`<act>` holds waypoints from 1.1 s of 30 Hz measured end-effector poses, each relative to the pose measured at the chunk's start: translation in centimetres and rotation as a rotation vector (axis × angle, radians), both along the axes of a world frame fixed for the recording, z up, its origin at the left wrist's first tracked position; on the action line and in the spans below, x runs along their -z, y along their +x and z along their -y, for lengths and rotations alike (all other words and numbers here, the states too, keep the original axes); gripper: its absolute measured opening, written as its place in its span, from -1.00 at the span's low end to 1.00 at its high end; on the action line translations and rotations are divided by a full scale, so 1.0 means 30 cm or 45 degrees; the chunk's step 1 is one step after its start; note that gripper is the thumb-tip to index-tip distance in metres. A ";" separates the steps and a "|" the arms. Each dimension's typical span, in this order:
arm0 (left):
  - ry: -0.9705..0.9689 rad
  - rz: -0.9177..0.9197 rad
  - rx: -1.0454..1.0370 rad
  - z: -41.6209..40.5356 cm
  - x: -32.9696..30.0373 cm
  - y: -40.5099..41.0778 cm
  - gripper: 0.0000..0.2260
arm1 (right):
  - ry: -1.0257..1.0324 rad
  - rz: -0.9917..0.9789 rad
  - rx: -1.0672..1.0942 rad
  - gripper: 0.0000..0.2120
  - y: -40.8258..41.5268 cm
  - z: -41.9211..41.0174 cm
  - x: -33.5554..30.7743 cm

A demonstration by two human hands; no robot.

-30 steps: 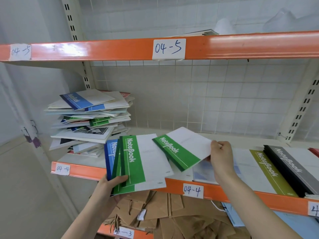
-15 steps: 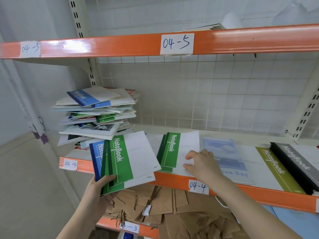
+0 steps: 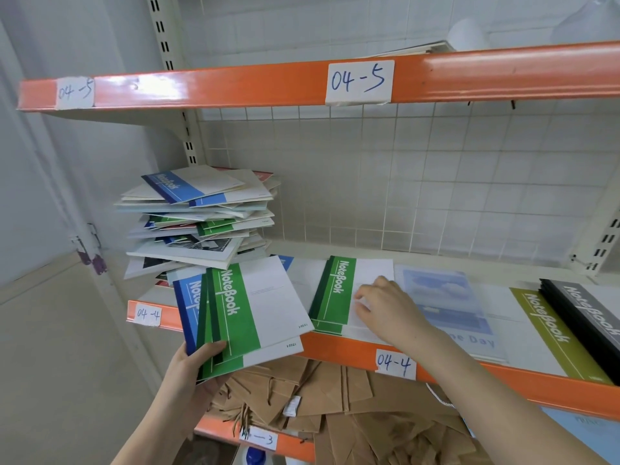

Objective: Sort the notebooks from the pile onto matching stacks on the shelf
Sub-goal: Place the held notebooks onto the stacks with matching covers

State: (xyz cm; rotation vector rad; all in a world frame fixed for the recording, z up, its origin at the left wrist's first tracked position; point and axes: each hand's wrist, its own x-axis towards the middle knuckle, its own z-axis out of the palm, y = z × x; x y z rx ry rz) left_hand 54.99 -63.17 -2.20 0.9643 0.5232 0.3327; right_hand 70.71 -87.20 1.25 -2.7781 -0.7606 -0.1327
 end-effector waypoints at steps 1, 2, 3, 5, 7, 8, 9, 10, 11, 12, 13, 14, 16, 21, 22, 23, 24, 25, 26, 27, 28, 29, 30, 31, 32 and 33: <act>0.001 -0.004 -0.002 -0.001 0.001 -0.001 -0.87 | -0.016 -0.060 -0.063 -0.59 -0.005 -0.015 0.015; 0.004 -0.005 -0.003 0.000 0.001 -0.002 -0.86 | -0.049 -0.115 -0.107 -0.52 -0.014 -0.027 0.029; 0.007 -0.005 -0.004 0.000 0.002 -0.004 -0.86 | -0.084 -0.146 -0.133 -0.46 -0.024 -0.034 0.040; 0.010 0.006 -0.006 -0.001 0.003 -0.009 -0.86 | -0.103 -0.141 -0.153 -0.42 -0.044 -0.035 0.054; 0.015 0.015 -0.012 -0.001 0.004 -0.014 -0.87 | -0.090 -0.115 -0.183 -0.43 -0.061 -0.026 0.059; 0.015 0.013 -0.018 -0.002 0.006 -0.016 -0.87 | -0.093 -0.105 -0.201 -0.43 -0.066 -0.022 0.060; 0.013 0.007 -0.024 -0.003 0.009 -0.016 -0.87 | -0.095 -0.095 -0.212 -0.43 -0.069 -0.019 0.061; 0.011 0.000 -0.029 -0.003 0.012 -0.017 -0.87 | -0.094 -0.085 -0.215 -0.43 -0.071 -0.015 0.062; 0.014 -0.007 -0.031 -0.004 0.015 -0.018 -0.87 | -0.091 -0.075 -0.215 -0.43 -0.072 -0.013 0.064; 0.017 -0.005 -0.026 -0.003 0.016 -0.019 -0.87 | -0.091 -0.064 -0.212 -0.44 -0.073 -0.014 0.066; 0.020 0.003 -0.017 -0.003 0.017 -0.020 -0.87 | -0.094 -0.053 -0.205 -0.44 -0.076 -0.015 0.067; 0.021 0.012 -0.007 -0.002 0.017 -0.020 -0.87 | -0.099 -0.043 -0.196 -0.44 -0.078 -0.018 0.068; 0.021 0.018 0.001 -0.002 0.018 -0.021 -0.87 | -0.112 -0.028 -0.179 -0.45 -0.082 -0.022 0.071; -0.023 0.006 -0.004 -0.015 0.025 -0.030 -0.86 | -0.160 -0.021 -0.156 -0.47 -0.070 -0.028 0.069; -0.039 0.005 -0.005 -0.017 0.027 -0.033 -0.85 | -0.155 -0.005 -0.151 -0.49 -0.065 -0.034 0.066; -0.053 0.004 -0.004 -0.019 0.028 -0.036 -0.85 | -0.134 0.005 -0.153 -0.50 -0.059 -0.043 0.064; -0.062 0.003 -0.001 -0.020 0.029 -0.039 -0.84 | -0.099 0.009 -0.171 -0.51 -0.054 -0.056 0.063; -0.066 -0.001 -0.001 -0.021 0.030 -0.040 -0.83 | -0.057 0.016 -0.209 -0.52 -0.050 -0.071 0.064; -0.064 -0.009 -0.004 -0.021 0.032 -0.039 -0.81 | -0.013 0.029 -0.260 -0.53 -0.045 -0.090 0.067; -0.060 -0.017 -0.008 -0.020 0.034 -0.039 -0.80 | 0.032 0.042 -0.315 -0.55 -0.042 -0.109 0.070; -0.057 -0.022 -0.011 -0.018 0.035 -0.040 -0.80 | 0.069 0.048 -0.367 -0.57 -0.040 -0.128 0.075; -0.058 -0.024 -0.016 -0.016 0.036 -0.041 -0.80 | 0.090 0.049 -0.414 -0.59 -0.038 -0.145 0.082; -0.060 -0.027 -0.020 -0.015 0.036 -0.041 -0.80 | 0.098 0.045 -0.455 -0.60 -0.036 -0.159 0.089; -0.063 -0.028 -0.021 -0.015 0.036 -0.043 -0.80 | 0.099 0.035 -0.489 -0.62 -0.034 -0.170 0.096; -0.064 -0.030 -0.018 -0.014 0.036 -0.045 -0.80 | 0.107 0.018 -0.514 -0.64 -0.033 -0.176 0.101; -0.066 -0.032 -0.018 -0.014 0.035 -0.047 -0.80 | 0.129 -0.005 -0.527 -0.66 -0.030 -0.178 0.103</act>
